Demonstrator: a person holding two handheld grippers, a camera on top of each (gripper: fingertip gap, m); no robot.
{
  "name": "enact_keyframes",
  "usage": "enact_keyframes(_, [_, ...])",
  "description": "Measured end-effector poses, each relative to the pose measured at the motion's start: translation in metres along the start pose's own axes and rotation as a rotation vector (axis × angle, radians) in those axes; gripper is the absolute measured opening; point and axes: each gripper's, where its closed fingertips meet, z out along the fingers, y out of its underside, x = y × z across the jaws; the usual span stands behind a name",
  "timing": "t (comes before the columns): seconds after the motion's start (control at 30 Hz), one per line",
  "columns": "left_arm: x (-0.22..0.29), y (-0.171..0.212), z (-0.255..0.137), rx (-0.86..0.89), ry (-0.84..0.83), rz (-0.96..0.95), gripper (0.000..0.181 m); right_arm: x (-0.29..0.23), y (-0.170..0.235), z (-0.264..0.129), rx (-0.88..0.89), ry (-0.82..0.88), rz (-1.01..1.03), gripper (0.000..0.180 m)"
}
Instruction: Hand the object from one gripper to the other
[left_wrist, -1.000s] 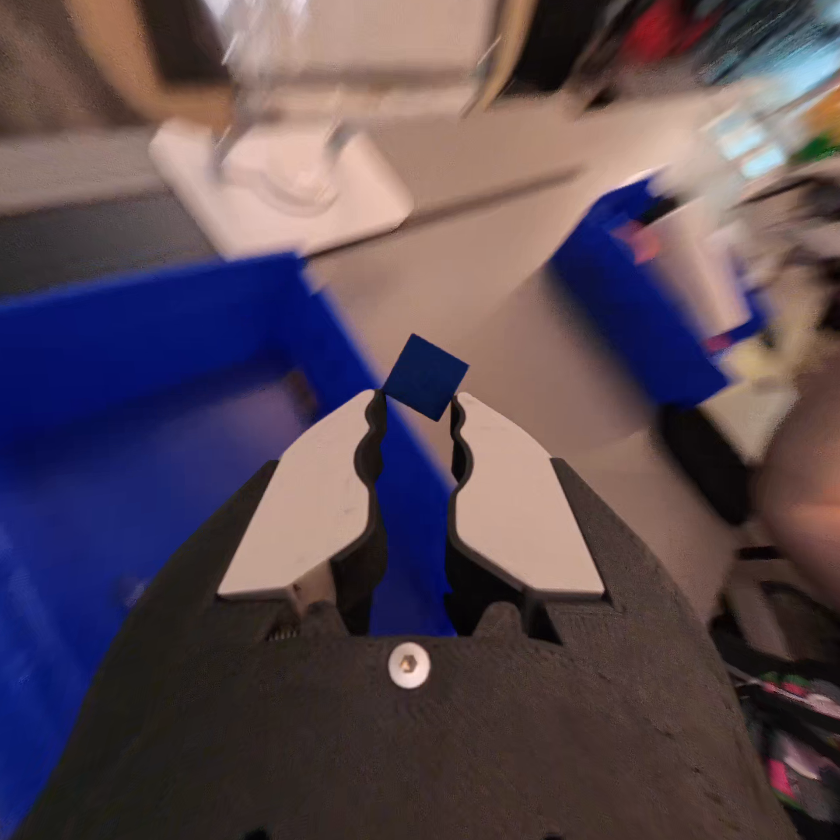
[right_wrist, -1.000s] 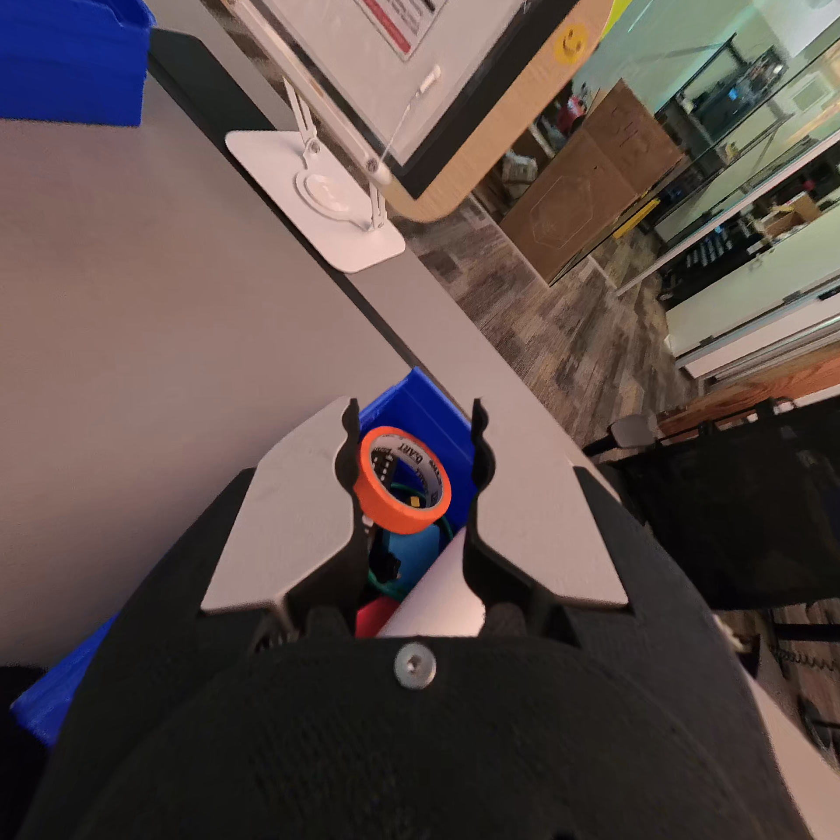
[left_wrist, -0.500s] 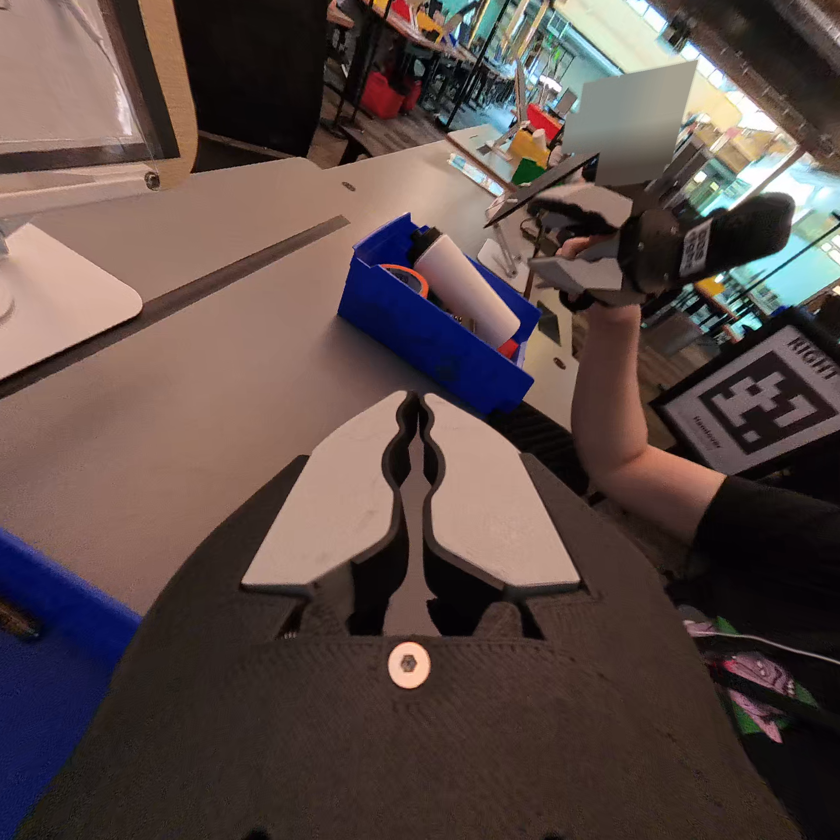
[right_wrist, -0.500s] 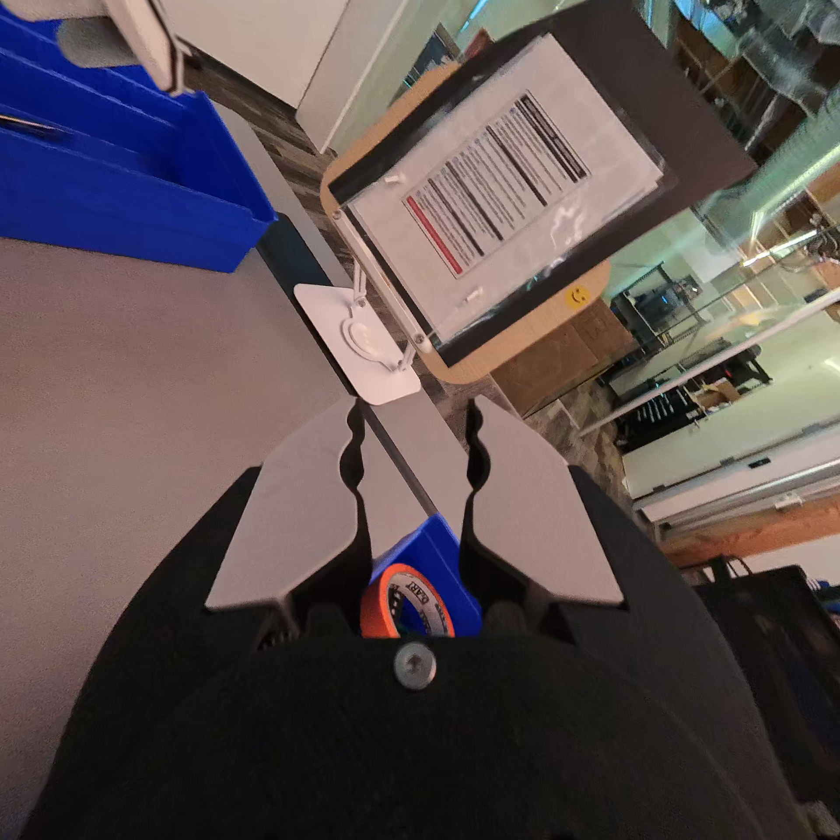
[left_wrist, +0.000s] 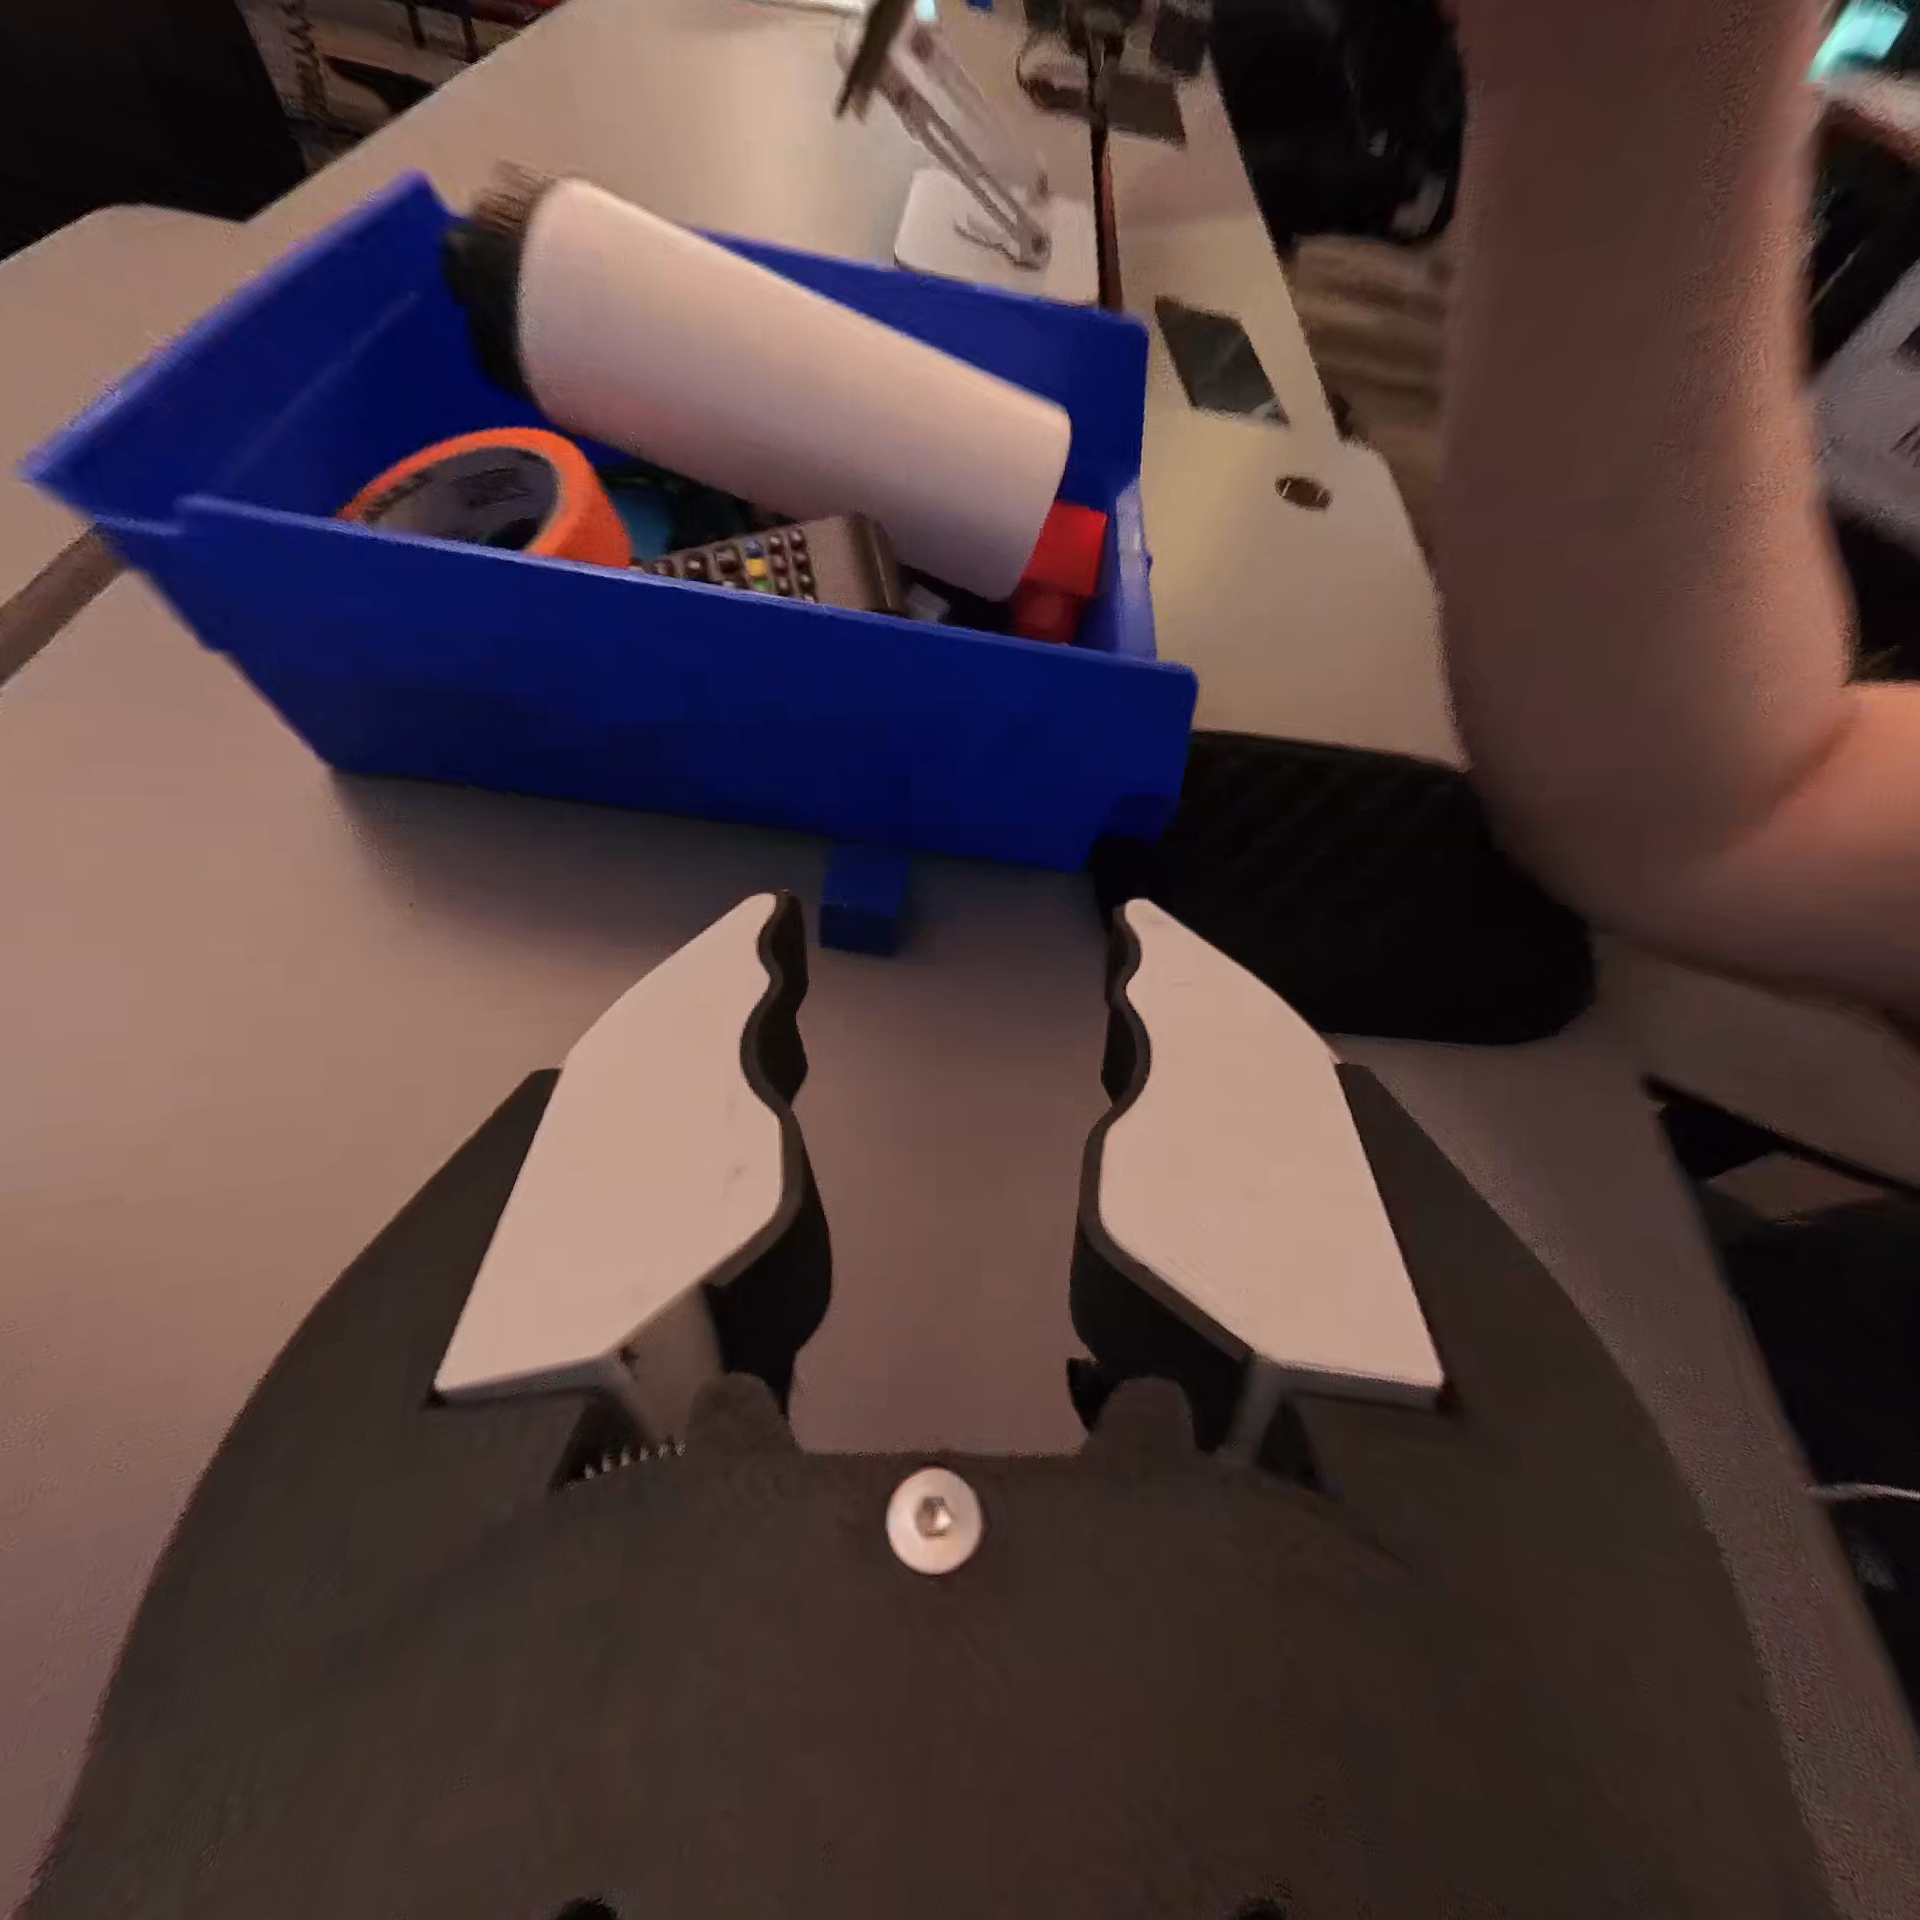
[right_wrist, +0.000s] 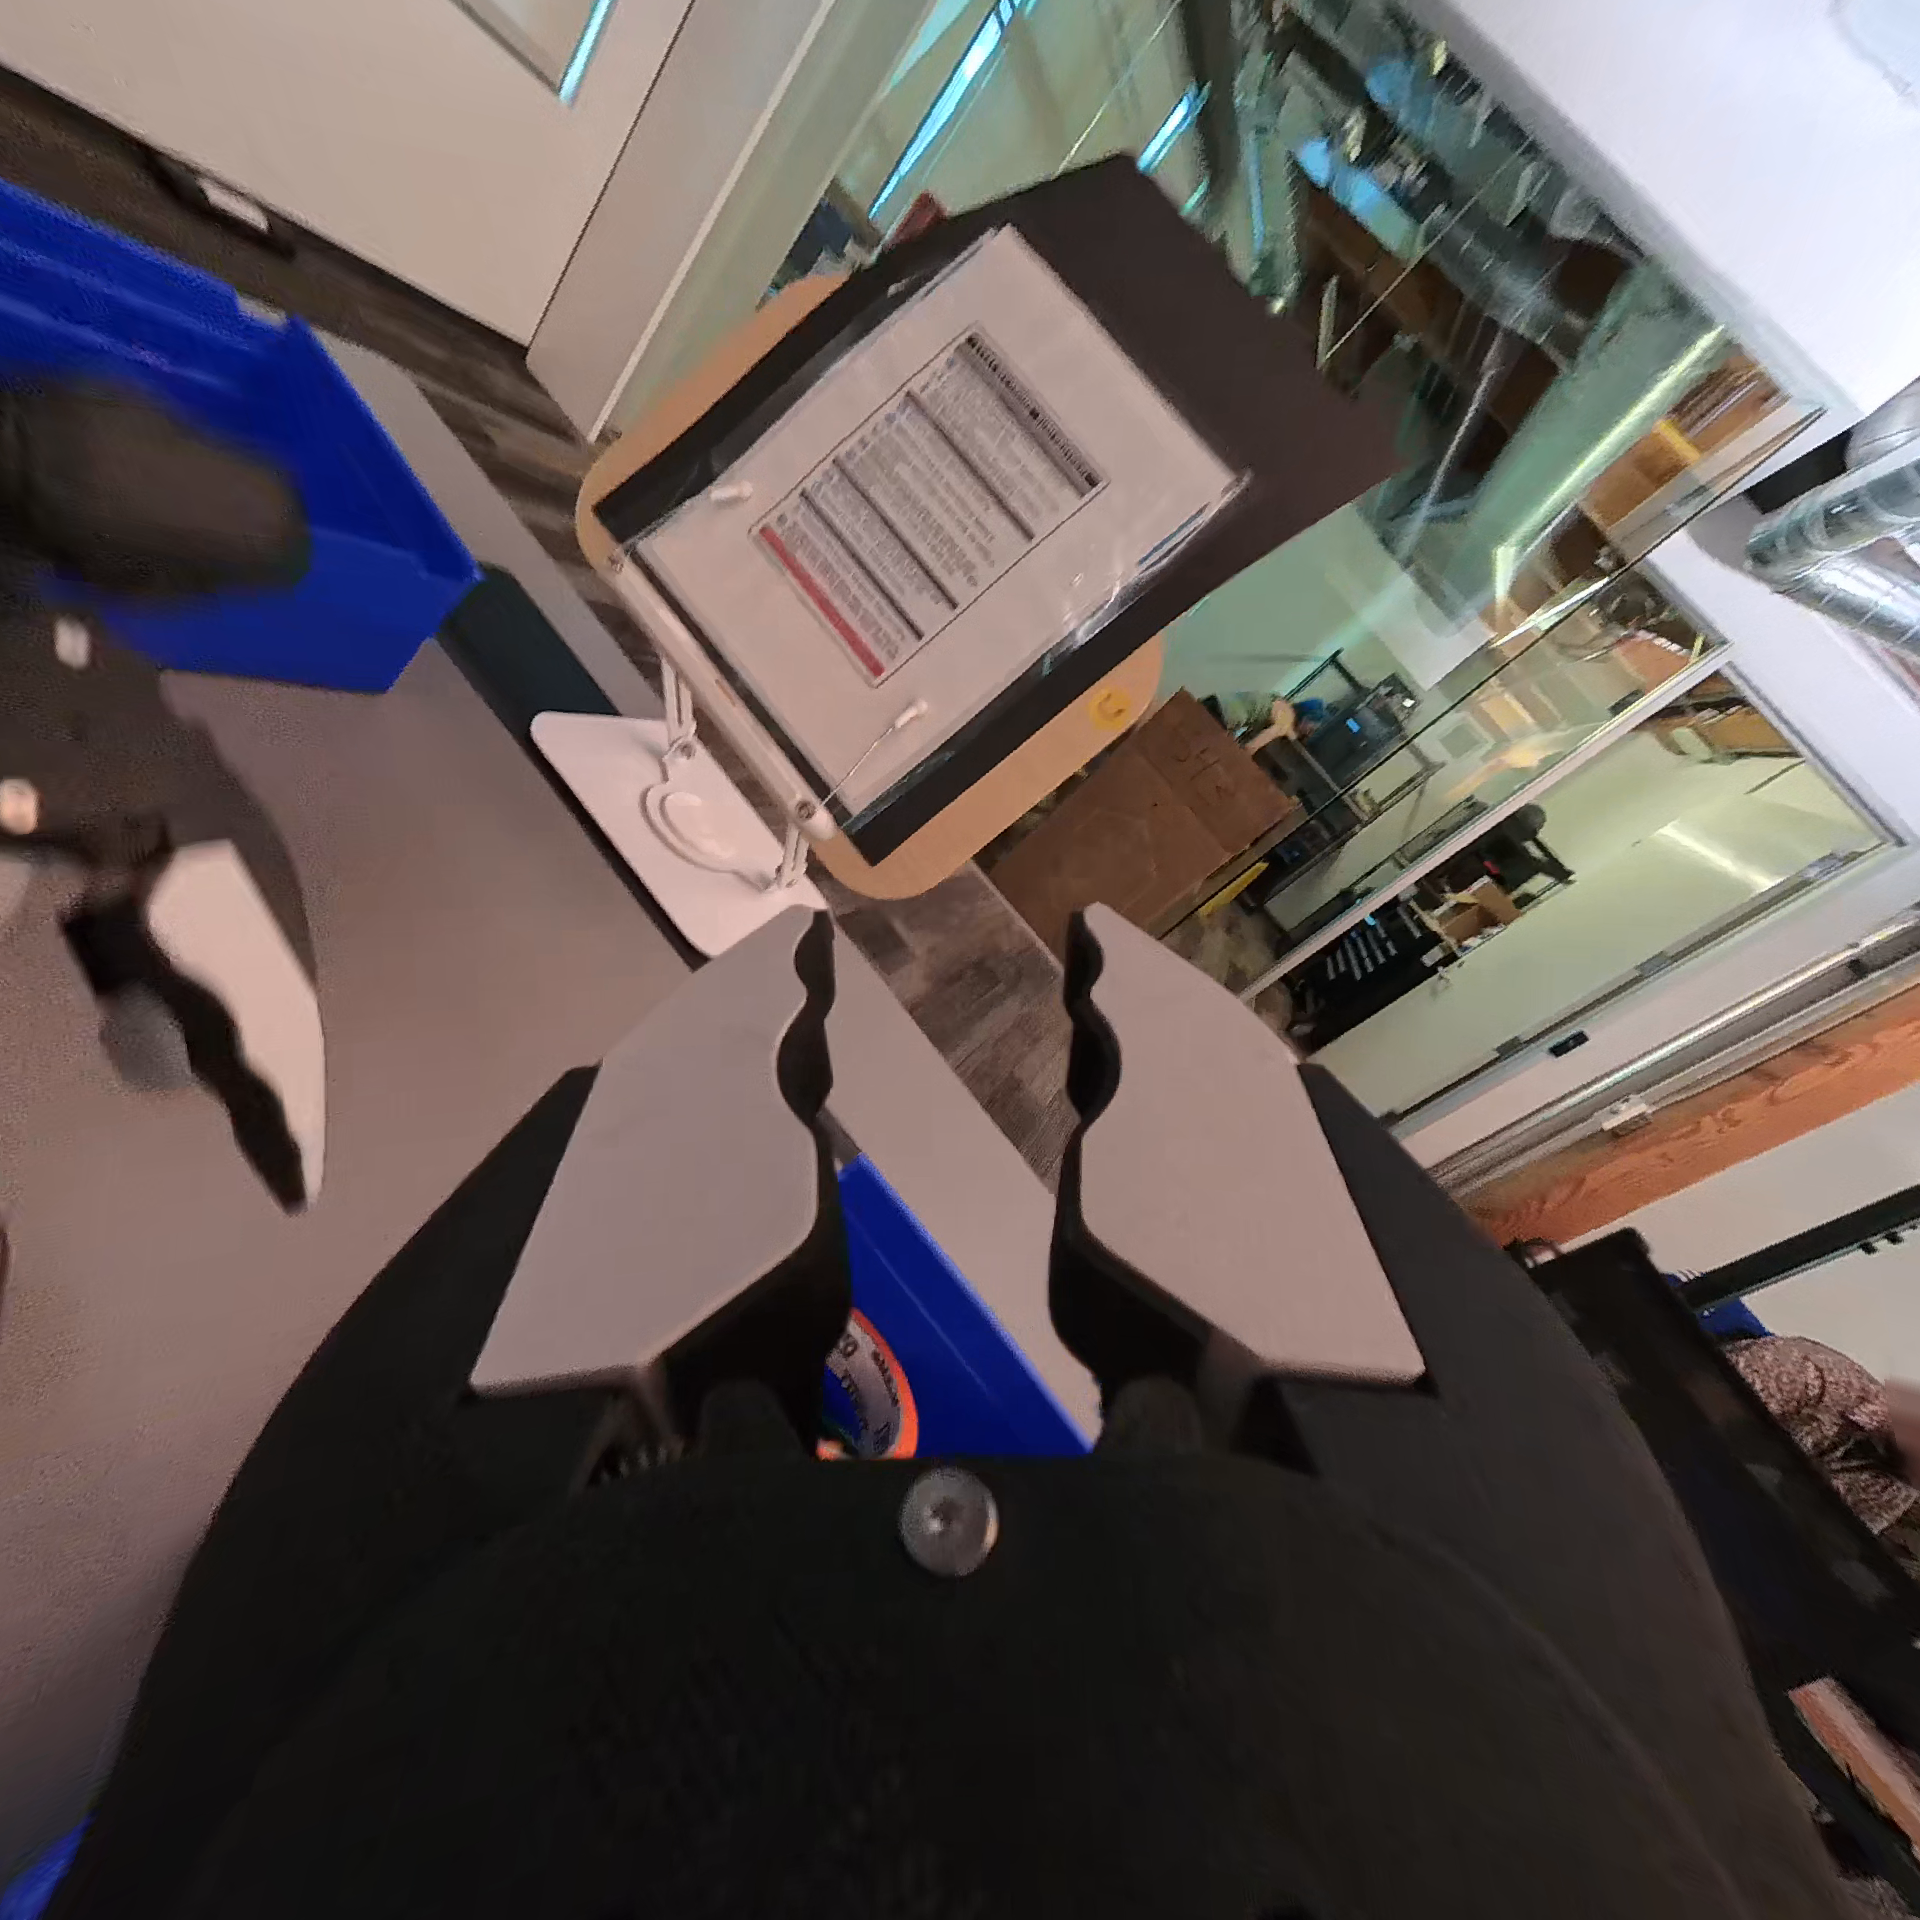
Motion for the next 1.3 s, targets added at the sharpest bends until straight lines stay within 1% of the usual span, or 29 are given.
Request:
enact_keyframes(0.03, [0.001, 0.002, 0.015, 0.004, -0.034, 0.044, 0.057, 0.005, -0.006, -0.007, 0.025, 0.016, 0.001, 0.044])
enact_keyframes(0.1, [-0.003, 0.009, 0.04, 0.012, -0.086, 0.127, 0.057, 0.013, -0.019, -0.022, 0.08, 0.046, -0.001, 0.043])
enact_keyframes(0.23, [-0.022, 0.05, 0.072, -0.19, -0.17, 0.256, 0.058, 0.024, -0.041, -0.049, 0.165, 0.101, -0.016, 0.043])
enact_keyframes(0.3, [-0.028, 0.058, 0.081, -0.219, -0.174, 0.24, 0.057, 0.026, -0.049, -0.057, 0.191, 0.115, -0.031, 0.043])
enact_keyframes(0.43, [-0.029, 0.053, 0.091, -0.212, -0.111, 0.149, 0.055, 0.025, -0.053, -0.061, 0.181, 0.129, -0.07, 0.043])
enact_keyframes(0.53, [-0.033, 0.067, 0.098, -0.325, -0.075, 0.084, 0.062, 0.025, -0.049, -0.059, 0.154, 0.129, -0.094, 0.043])
enact_keyframes(0.57, [-0.034, 0.065, 0.099, -0.316, -0.073, 0.075, 0.054, 0.024, -0.048, -0.058, 0.149, 0.128, -0.095, 0.043])
enact_keyframes(0.6, [-0.034, 0.063, 0.099, -0.3, -0.069, 0.071, 0.028, 0.024, -0.048, -0.058, 0.147, 0.127, -0.094, 0.043])
enact_keyframes(0.67, [-0.034, 0.058, 0.096, -0.265, -0.059, 0.061, 0.028, 0.023, -0.048, -0.056, 0.149, 0.128, -0.093, 0.043])
enact_keyframes(0.7, [-0.04, 0.05, 0.09, -0.218, -0.091, 0.068, 0.028, 0.023, -0.049, -0.056, 0.149, 0.13, -0.097, 0.043])
enact_keyframes(0.77, [-0.057, 0.018, 0.063, -0.062, -0.193, 0.073, 0.028, 0.022, -0.053, -0.055, 0.159, 0.146, -0.114, 0.042])
enact_keyframes(0.83, [-0.072, -0.027, 0.019, 0.152, -0.275, 0.032, 0.028, 0.022, -0.063, -0.056, 0.204, 0.177, -0.137, 0.042])
enact_keyframes(0.9, [-0.074, -0.075, -0.036, 0.383, -0.288, -0.016, 0.028, 0.021, -0.078, -0.058, 0.296, 0.213, -0.155, 0.042])
enact_keyframes(0.97, [-0.061, -0.113, -0.09, 0.571, -0.215, -0.042, 0.028, 0.016, -0.094, -0.062, 0.414, 0.237, -0.168, 0.042])
enact_keyframes(1.0, [-0.053, -0.127, -0.112, 0.63, -0.172, -0.05, 0.028, 0.012, -0.1, -0.062, 0.461, 0.238, -0.177, 0.042])
enact_keyframes(1.07, [-0.037, -0.144, -0.147, 0.689, -0.113, -0.059, 0.028, 0.0, -0.104, -0.057, 0.501, 0.219, -0.215, 0.042])
enact_keyframes(1.13, [-0.018, -0.157, -0.173, 0.743, -0.049, -0.055, 0.028, -0.011, -0.106, -0.05, 0.508, 0.245, -0.303, 0.044])
enact_keyframes(1.2, [0.002, -0.168, -0.194, 0.838, 0.028, -0.063, 0.028, -0.026, -0.112, -0.043, 0.531, 0.269, -0.398, 0.045])
enact_keyframes(1.27, [0.023, -0.175, -0.205, 0.926, 0.115, -0.08, 0.027, -0.048, -0.119, -0.035, 0.553, 0.235, -0.448, 0.047])
enact_keyframes(1.3, [0.031, -0.178, -0.206, 0.942, 0.155, -0.092, 0.028, -0.059, -0.124, -0.032, 0.572, 0.207, -0.453, 0.047])
